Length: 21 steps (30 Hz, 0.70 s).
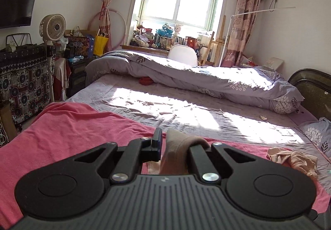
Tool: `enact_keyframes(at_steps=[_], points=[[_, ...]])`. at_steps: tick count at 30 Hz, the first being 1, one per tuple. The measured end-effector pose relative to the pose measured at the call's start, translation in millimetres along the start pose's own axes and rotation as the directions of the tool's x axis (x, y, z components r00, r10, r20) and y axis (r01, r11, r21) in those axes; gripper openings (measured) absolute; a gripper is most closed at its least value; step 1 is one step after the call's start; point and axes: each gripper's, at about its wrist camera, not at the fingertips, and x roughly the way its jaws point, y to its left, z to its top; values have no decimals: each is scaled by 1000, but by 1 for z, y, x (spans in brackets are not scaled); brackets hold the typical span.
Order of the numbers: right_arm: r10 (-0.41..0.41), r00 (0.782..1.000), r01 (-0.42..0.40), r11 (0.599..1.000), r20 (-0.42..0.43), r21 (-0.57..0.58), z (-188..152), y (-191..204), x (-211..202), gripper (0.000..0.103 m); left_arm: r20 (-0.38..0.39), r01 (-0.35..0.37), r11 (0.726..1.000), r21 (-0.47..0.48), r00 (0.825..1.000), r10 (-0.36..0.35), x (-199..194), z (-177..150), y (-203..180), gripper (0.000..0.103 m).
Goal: Fold clothes
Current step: 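Grasp the shirt's shoulder with the left gripper while the right gripper holds the collar, then lift the shirt up with both grippers, letting it hang open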
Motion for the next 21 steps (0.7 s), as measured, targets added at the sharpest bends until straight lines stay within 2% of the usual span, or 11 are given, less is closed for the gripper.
enact_keyframes(at_steps=[2,4,6,8,10,13,17,18,19,20,21], points=[[-8,1000,8,999,2,-42,4,11,-7,29,45,2,1000,-3,999,-2,-15,7,5,3],[-62,997,65,993,34,-94,9,24,-17,13,80,-5,1000,-8,997,5,-25,12,8,4],[-141,985,154,977,95,-144,15,35,-28,11,110,-19,1000,0,994,19,-31,16,8,4],[-268,943,305,934,199,-186,28,40,-42,8,137,-38,999,14,990,36,-36,20,6,4],[-382,876,444,876,294,-187,44,39,-56,8,148,-43,999,15,988,40,-37,25,4,4],[-522,735,644,737,432,-206,67,41,-74,8,161,-28,999,20,987,24,-37,34,-5,6],[-612,506,842,502,608,-196,97,52,-99,5,250,-37,999,40,968,26,-48,52,-26,8],[-619,449,874,455,645,-172,104,54,-108,5,276,-42,998,42,961,29,-53,59,-31,8],[-620,404,893,426,673,-145,113,54,-120,5,292,-35,998,45,956,21,-57,68,-34,8],[-617,380,900,418,689,-122,122,52,-132,5,308,-29,998,48,951,12,-61,76,-38,8],[-607,387,892,437,694,-115,129,49,-144,5,324,-22,998,51,946,5,-65,84,-41,8]])
